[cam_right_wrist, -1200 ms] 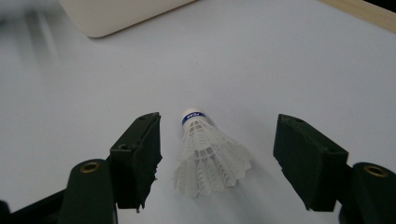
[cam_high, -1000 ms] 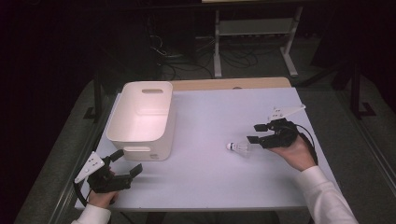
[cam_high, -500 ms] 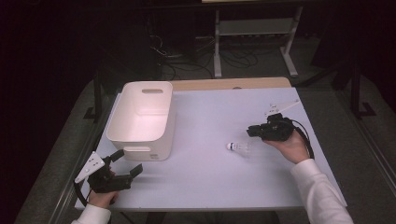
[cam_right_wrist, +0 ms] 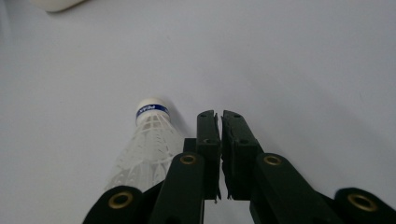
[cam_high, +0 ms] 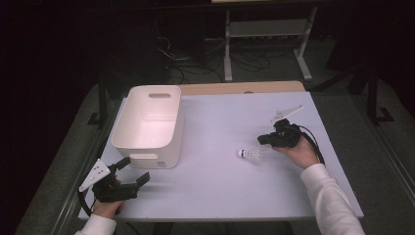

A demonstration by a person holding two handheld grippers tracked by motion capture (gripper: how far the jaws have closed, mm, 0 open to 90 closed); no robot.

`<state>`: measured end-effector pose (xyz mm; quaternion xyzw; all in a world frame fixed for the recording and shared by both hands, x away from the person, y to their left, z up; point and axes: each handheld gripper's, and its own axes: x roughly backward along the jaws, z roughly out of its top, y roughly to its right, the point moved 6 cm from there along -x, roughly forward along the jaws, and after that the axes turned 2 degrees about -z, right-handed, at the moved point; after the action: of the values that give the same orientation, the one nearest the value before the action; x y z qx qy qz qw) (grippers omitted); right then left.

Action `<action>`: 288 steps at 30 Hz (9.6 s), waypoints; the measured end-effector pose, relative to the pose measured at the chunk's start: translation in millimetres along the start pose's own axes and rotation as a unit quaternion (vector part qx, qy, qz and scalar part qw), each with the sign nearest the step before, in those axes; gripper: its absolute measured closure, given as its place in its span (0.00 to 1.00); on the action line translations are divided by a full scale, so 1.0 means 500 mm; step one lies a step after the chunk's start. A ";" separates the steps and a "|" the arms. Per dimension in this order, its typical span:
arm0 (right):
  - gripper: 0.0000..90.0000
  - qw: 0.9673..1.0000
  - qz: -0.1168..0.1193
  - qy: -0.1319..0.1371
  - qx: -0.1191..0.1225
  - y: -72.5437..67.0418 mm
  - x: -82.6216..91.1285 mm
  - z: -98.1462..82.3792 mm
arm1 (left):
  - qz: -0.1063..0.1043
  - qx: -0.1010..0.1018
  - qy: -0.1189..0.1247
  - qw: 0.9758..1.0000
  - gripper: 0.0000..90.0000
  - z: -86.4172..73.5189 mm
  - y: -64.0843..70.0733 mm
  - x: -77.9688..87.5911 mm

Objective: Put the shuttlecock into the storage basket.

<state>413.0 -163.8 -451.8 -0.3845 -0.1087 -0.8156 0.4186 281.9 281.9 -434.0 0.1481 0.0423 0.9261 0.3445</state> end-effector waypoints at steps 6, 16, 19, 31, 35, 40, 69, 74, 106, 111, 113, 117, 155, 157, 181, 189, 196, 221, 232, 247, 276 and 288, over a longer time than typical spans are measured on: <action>0.96 1.000 0.001 -0.021 0.004 -0.001 -0.018 -0.008 | -0.001 -0.001 0.001 1.000 0.02 0.000 -0.001 0.000; 0.98 0.999 0.011 -0.044 0.012 -0.013 -0.027 -0.018 | -0.002 -0.002 0.001 1.000 0.02 0.000 -0.001 0.001; 0.98 0.999 0.017 -0.045 0.008 -0.017 -0.027 -0.019 | -0.002 -0.002 0.001 1.000 0.02 0.000 -0.001 0.001; 0.98 0.996 0.050 -0.064 0.025 -0.047 -0.032 -0.026 | -0.002 0.000 0.000 1.000 0.02 0.000 -0.001 0.001; 0.98 0.996 0.054 -0.066 0.032 -0.054 -0.034 -0.029 | -0.003 0.000 0.001 1.000 0.02 0.000 -0.001 0.000; 0.98 0.995 0.067 -0.070 0.033 -0.067 -0.035 -0.038 | -0.002 -0.001 0.000 1.000 0.02 0.000 -0.001 0.000; 0.98 0.983 0.137 -0.083 0.090 -0.170 -0.095 -0.030 | -0.005 0.002 0.001 1.000 0.02 0.000 0.001 -0.001; 0.98 0.981 0.146 -0.083 0.093 -0.184 -0.105 -0.026 | -0.004 -0.002 -0.004 1.000 0.02 -0.001 0.000 0.000; 0.98 0.979 0.158 -0.046 0.123 -0.239 -0.195 0.069 | -0.009 -0.003 0.000 1.000 0.02 0.001 0.002 0.002; 0.98 0.980 0.148 -0.038 0.129 -0.231 -0.201 0.084 | -0.009 -0.003 0.000 1.000 0.02 0.001 0.002 0.002; 0.98 0.980 0.145 -0.034 0.130 -0.227 -0.205 0.090 | -0.009 -0.003 -0.001 1.000 0.02 0.001 0.002 0.002; 0.98 0.982 0.136 -0.029 0.129 -0.221 -0.214 0.101 | -0.008 -0.003 -0.002 1.000 0.02 0.000 0.001 0.002; 0.79 0.997 0.050 0.042 0.050 -0.136 -0.177 0.168 | -0.010 0.003 -0.001 1.000 0.02 0.000 0.002 0.000; 0.76 0.997 0.049 0.040 0.046 -0.137 -0.174 0.170 | -0.010 0.005 0.000 1.000 0.02 0.000 0.002 0.000; 0.00 0.998 0.021 -0.010 0.063 -0.123 -0.157 0.211 | -0.012 0.005 -0.001 1.000 0.02 0.000 0.003 0.000; 0.00 0.998 0.027 -0.034 0.055 -0.110 -0.168 0.216 | -0.012 0.004 -0.002 1.000 0.02 -0.001 0.003 -0.001; 0.00 0.996 0.038 -0.058 0.049 -0.105 -0.186 0.205 | -0.013 0.001 -0.002 1.000 0.02 -0.001 0.003 0.000; 0.23 0.989 0.062 -0.118 0.068 -0.125 -0.250 0.171 | -0.014 0.000 -0.003 1.000 0.02 0.000 0.002 0.002; 0.59 0.987 0.049 -0.142 0.064 -0.128 -0.252 0.160 | -0.015 0.001 -0.003 1.000 0.02 0.000 0.004 0.002; 0.71 0.989 0.055 -0.122 0.062 -0.139 -0.234 0.163 | -0.017 0.003 -0.002 1.000 0.02 0.000 0.004 0.002; 0.71 0.995 0.069 -0.054 0.047 -0.160 -0.130 0.222 | -0.014 0.007 -0.003 1.000 0.02 -0.001 0.003 0.000; 0.71 0.994 0.067 -0.038 0.077 -0.176 -0.101 0.269 | -0.015 0.005 0.000 1.000 0.02 0.000 0.002 0.001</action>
<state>435.6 -11.0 -383.8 -0.3886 -0.1605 -0.7595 0.4963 280.8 281.7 -433.8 0.1493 0.0486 0.9207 0.3572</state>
